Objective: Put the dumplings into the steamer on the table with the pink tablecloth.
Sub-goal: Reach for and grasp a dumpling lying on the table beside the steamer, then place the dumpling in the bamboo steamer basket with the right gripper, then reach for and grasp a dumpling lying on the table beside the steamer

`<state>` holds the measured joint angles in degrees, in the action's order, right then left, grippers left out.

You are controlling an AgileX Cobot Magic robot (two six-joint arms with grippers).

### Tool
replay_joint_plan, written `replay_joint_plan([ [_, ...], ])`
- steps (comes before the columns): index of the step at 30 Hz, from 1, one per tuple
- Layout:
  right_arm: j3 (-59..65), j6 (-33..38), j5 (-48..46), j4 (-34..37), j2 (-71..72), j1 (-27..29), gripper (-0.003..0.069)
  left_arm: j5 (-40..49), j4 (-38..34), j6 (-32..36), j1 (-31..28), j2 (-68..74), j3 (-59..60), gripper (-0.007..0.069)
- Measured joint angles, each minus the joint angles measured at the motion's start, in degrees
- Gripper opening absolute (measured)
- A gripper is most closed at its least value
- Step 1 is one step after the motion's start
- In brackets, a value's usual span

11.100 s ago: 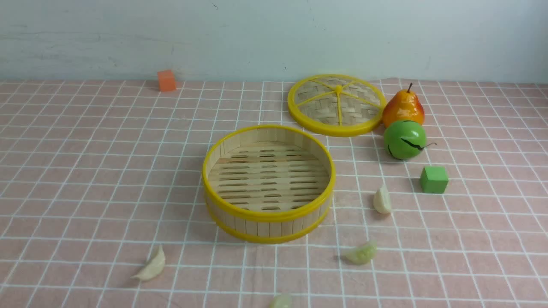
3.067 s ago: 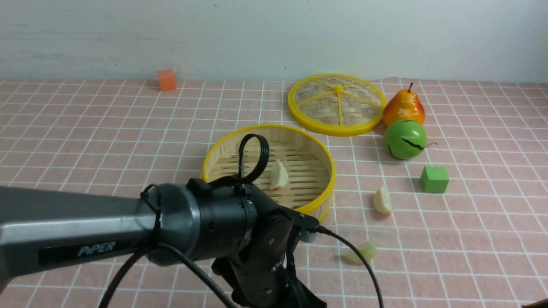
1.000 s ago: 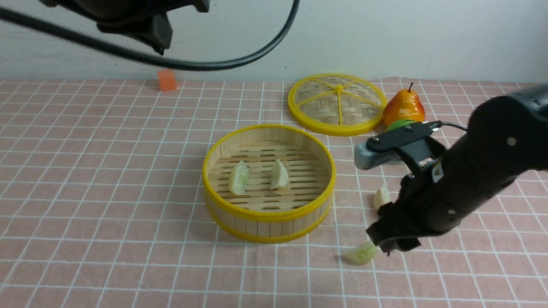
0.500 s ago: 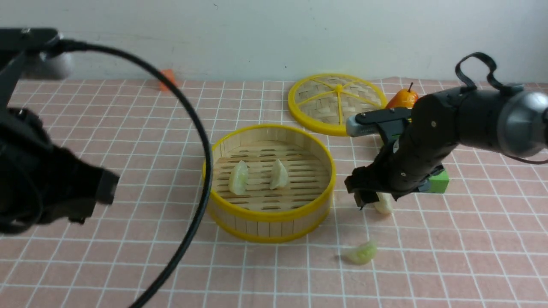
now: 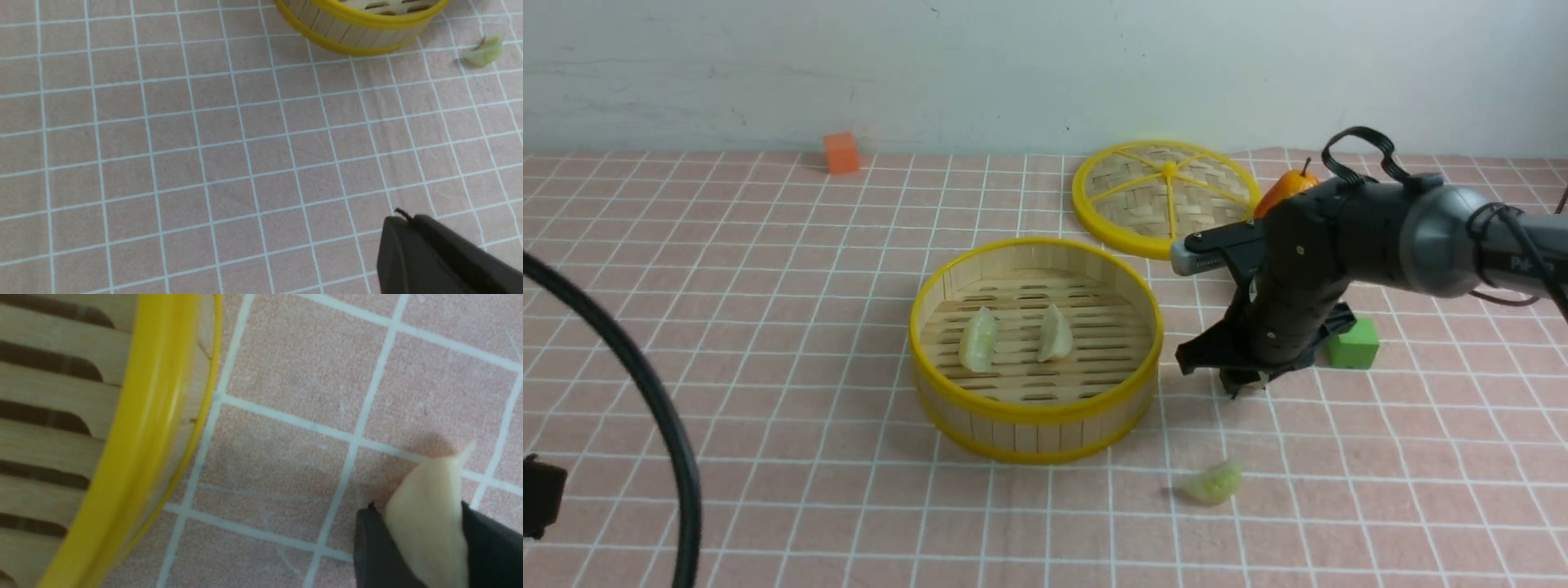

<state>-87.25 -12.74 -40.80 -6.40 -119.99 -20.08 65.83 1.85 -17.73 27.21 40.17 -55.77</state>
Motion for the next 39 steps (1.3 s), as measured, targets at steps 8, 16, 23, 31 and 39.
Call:
replay_joint_plan([
  [8,-7.6,3.5,-6.9,-0.4,3.7,-4.2,0.0234,-0.1,0.0,1.4,0.0,-1.3,0.0,-0.0014],
  [16,-13.3,7.6,-2.4,1.8,3.2,-14.9,0.0234,-1.3,0.0,2.9,0.0,-1.3,0.1,-0.0014],
  [23,-13.3,8.5,0.3,1.8,-3.2,-17.5,0.0233,-1.3,0.0,2.9,0.0,-1.3,0.1,-0.0013],
  [31,-13.3,8.4,-2.1,1.8,-3.5,-17.5,0.0436,-1.3,0.0,2.9,0.0,-1.3,0.1,-0.0013],
  [39,-15.4,12.0,-18.5,3.8,2.9,-17.5,0.0605,-1.3,0.0,2.9,0.0,-1.3,0.1,-0.0011],
])
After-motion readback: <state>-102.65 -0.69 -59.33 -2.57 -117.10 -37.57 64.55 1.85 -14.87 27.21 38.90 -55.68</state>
